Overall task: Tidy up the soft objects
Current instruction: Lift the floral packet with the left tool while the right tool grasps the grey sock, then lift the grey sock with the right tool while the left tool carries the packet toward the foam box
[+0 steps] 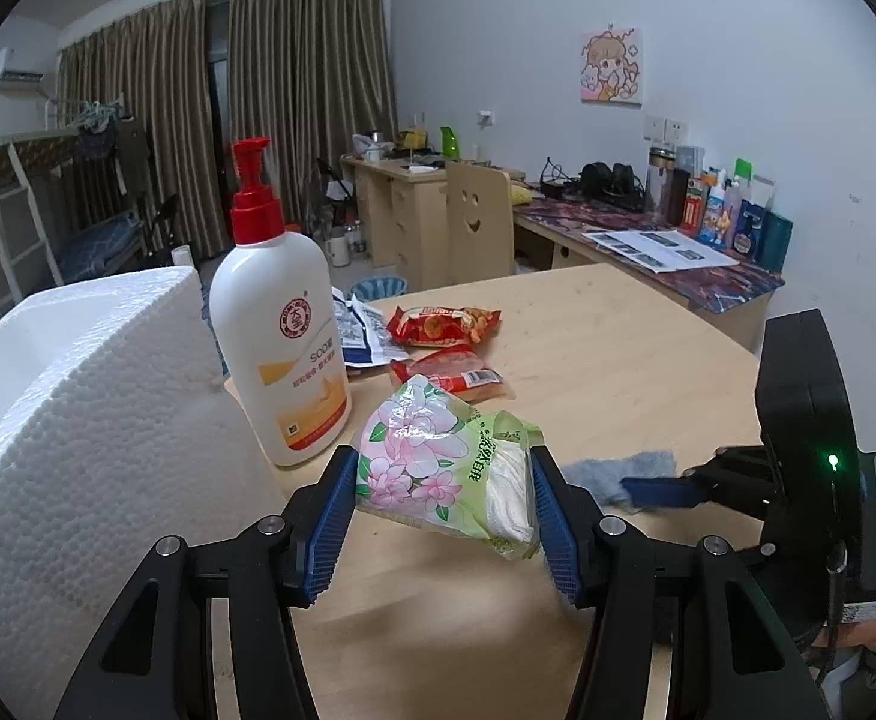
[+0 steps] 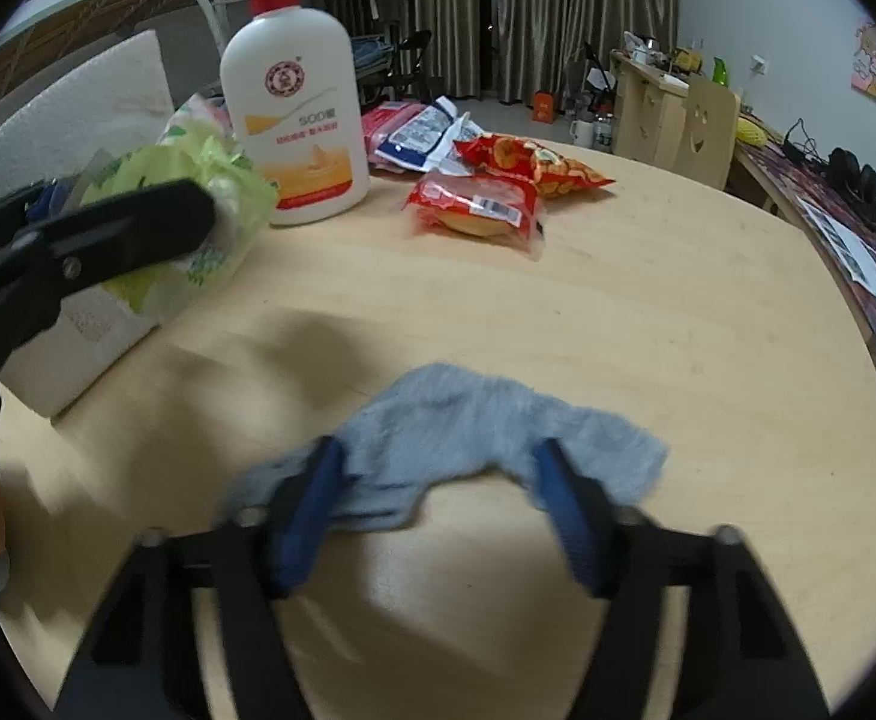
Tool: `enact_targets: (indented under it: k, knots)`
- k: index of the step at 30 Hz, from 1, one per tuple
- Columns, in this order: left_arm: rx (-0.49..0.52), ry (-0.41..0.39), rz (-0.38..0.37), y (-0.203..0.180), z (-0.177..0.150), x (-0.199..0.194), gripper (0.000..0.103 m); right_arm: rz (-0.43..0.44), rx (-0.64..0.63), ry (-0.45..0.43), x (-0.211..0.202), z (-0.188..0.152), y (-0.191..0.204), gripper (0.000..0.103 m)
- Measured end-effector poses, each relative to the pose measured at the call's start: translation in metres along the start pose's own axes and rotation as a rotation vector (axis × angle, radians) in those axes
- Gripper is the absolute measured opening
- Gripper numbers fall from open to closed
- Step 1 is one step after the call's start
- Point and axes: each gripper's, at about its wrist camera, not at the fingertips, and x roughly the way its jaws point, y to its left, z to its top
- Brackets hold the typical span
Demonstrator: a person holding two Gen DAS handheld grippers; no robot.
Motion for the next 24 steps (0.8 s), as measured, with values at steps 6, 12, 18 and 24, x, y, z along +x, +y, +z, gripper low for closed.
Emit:
enact_targets:
  k: [6, 12, 18, 24]
  knots:
    - [-0.005, -0.02, -0.01, -0.001, 0.0, -0.011, 0.058, 0.004, 0.014, -0.01, -0.004, 0.0, 0.006, 0.028]
    - [0.004, -0.064, -0.016, -0.006, 0.0, -0.035, 0.058, 0.038, 0.077, -0.081, -0.027, -0.006, 0.006, 0.025]
    - [0.001, -0.092, -0.015, -0.011, -0.003, -0.061, 0.058, 0.041, 0.111, -0.15, -0.057, -0.016, 0.011, 0.025]
    - [-0.009, -0.119, -0.016, -0.008, -0.007, -0.085, 0.058, 0.022, 0.124, -0.15, -0.052, -0.01, 0.015, 0.026]
